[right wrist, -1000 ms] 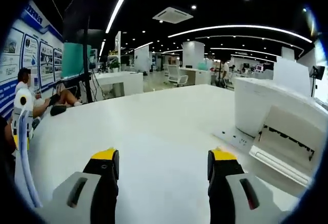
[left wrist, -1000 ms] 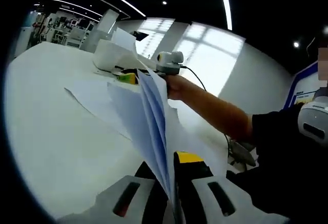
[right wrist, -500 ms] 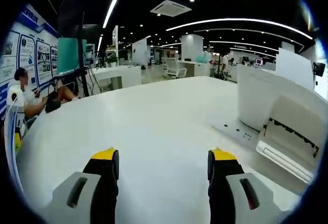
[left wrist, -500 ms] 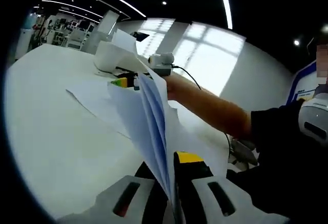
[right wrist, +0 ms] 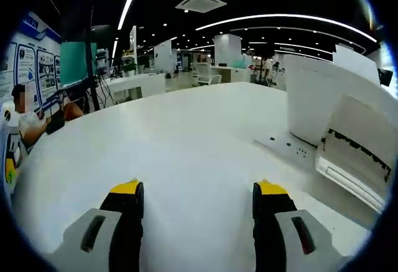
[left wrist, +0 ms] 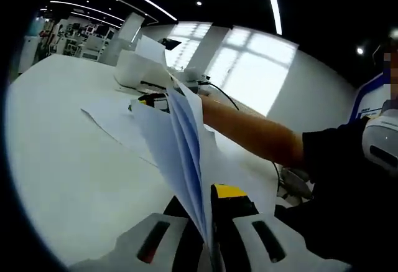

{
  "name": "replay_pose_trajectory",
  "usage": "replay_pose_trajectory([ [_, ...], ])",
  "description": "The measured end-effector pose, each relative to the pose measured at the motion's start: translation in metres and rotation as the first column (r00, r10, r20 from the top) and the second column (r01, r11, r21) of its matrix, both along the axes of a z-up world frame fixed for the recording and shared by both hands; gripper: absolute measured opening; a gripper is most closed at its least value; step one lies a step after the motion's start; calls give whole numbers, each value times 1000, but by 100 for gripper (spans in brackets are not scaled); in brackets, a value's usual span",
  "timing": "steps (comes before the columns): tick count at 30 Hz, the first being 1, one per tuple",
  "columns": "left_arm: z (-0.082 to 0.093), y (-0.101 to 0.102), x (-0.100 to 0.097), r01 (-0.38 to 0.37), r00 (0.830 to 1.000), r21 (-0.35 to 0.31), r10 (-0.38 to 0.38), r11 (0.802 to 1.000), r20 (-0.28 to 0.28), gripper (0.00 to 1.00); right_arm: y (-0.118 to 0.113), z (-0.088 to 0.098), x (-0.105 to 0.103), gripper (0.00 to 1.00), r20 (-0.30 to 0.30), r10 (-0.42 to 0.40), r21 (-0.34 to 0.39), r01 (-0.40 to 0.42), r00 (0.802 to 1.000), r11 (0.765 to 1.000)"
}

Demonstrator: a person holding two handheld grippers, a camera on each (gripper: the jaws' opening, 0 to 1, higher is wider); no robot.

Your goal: Organize the stack of printing papers by aligning and flattening the scattered papers on the table

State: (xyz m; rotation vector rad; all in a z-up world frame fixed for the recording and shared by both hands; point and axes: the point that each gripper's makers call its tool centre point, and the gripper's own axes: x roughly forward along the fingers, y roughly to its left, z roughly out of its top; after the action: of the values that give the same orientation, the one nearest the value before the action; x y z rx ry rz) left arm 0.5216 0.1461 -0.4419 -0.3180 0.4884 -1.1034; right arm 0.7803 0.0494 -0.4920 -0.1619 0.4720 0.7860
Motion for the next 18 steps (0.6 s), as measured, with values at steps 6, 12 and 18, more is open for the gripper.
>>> replay_pose_trajectory([
  [6, -1, -3, -2, 4, 1000, -1, -4, 1000, -2, 7, -5, -7, -4, 62, 7, -24, -27, 25, 1000, 999],
  [12, -4, -5, -1, 9, 1000, -4, -9, 1000, -7, 7, -14, -5, 13, 55, 41, -65, 14, 65, 997, 998],
  [18, -6, -6, -2, 14, 1000, -3, -14, 1000, -9, 7, -11, -4, 13, 52, 66, -50, 47, 47, 997, 998],
])
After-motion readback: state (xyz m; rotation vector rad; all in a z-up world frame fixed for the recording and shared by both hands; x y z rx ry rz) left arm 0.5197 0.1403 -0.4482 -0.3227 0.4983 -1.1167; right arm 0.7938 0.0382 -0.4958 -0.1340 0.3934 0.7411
